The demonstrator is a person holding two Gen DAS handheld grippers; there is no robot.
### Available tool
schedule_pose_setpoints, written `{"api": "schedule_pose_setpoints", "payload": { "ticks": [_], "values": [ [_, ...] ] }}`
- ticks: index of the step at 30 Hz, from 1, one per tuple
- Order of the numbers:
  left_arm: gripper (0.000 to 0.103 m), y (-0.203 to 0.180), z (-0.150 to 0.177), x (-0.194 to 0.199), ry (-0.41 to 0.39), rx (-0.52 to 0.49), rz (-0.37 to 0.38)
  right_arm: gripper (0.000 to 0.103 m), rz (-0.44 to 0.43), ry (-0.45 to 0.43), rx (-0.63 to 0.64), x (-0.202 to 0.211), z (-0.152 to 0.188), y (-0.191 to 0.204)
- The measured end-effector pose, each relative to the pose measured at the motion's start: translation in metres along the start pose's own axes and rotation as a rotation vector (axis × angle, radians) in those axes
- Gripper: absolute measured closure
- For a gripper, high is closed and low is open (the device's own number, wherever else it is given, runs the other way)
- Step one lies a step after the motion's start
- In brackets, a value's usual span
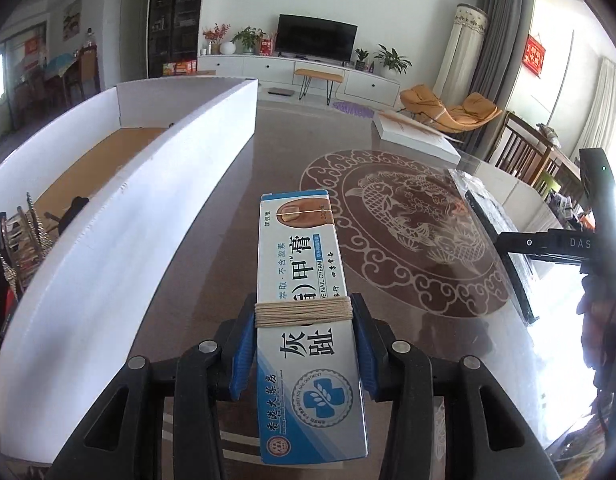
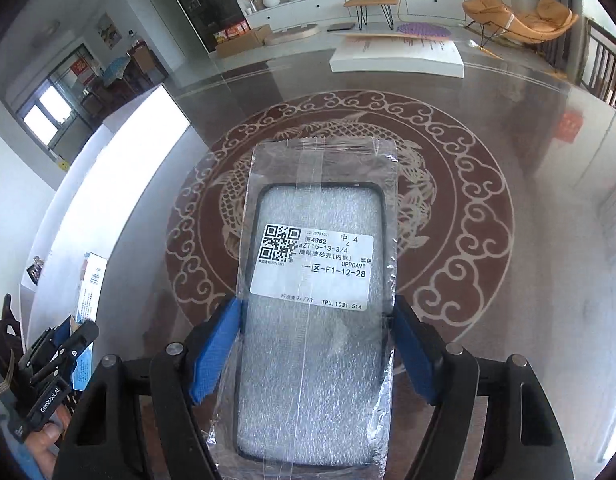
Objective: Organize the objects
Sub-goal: 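Grasp the string-tied ointment box with the left tool while the right tool holds the phone case, then lower the ointment box and phone case into the white bin and open both tools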
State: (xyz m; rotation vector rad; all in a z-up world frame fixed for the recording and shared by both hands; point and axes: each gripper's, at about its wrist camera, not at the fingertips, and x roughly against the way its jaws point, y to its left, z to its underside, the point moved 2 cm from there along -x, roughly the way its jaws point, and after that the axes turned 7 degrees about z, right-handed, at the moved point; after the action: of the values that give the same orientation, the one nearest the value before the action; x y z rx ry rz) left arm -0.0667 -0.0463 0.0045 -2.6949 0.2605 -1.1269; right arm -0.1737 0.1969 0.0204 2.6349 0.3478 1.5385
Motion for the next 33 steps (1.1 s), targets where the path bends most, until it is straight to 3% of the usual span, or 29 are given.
{"api": "schedule_pose_setpoints", "payload": {
  "ticks": [4,8,11,13,18,21,22,23,25,28,30,33],
  "values": [
    [0.06,0.053,-0.039,0.051,-0.105,0.112,-0.027,0.028,-0.129,-0.065,0.121,0.018,-0.038,0.094],
    [0.06,0.133,-0.064,0.087,-0.152,0.202,-0.183,0.028,-0.265,-0.113,0.265,0.022,-0.07,0.215],
    [0.06,0.195,-0.069,0.093,-0.102,0.265,-0.296,0.028,-0.345,-0.11,0.371,0.008,-0.084,0.304],
    [0.06,0.23,-0.065,0.086,-0.034,0.31,-0.337,0.028,-0.369,-0.058,0.418,-0.018,-0.091,0.354],
    [0.058,0.27,-0.05,0.062,0.098,0.362,-0.376,0.027,-0.322,0.111,0.495,-0.098,-0.088,0.44],
    [0.054,0.274,-0.044,0.054,0.118,0.362,-0.392,0.027,-0.311,0.281,0.497,-0.141,-0.07,0.46],
    [0.041,0.274,-0.042,0.055,0.112,0.357,-0.396,0.027,-0.323,0.307,0.484,-0.146,-0.063,0.46],
    [0.036,0.272,-0.041,0.055,0.101,0.348,-0.395,0.027,-0.333,0.313,0.476,-0.148,-0.06,0.459],
    [0.022,0.265,-0.041,0.06,0.078,0.315,-0.413,0.027,-0.35,0.295,0.478,-0.141,-0.056,0.455],
    [0.009,0.254,-0.042,0.072,0.028,0.289,-0.438,0.024,-0.352,0.24,0.469,-0.124,-0.058,0.439],
    [0.003,0.247,-0.044,0.082,-0.008,0.302,-0.464,0.016,-0.333,0.186,0.467,-0.105,-0.06,0.423],
    [0.003,0.237,-0.044,0.097,-0.052,0.314,-0.486,0.007,-0.277,0.109,0.485,-0.081,-0.062,0.401]
  ]
}}
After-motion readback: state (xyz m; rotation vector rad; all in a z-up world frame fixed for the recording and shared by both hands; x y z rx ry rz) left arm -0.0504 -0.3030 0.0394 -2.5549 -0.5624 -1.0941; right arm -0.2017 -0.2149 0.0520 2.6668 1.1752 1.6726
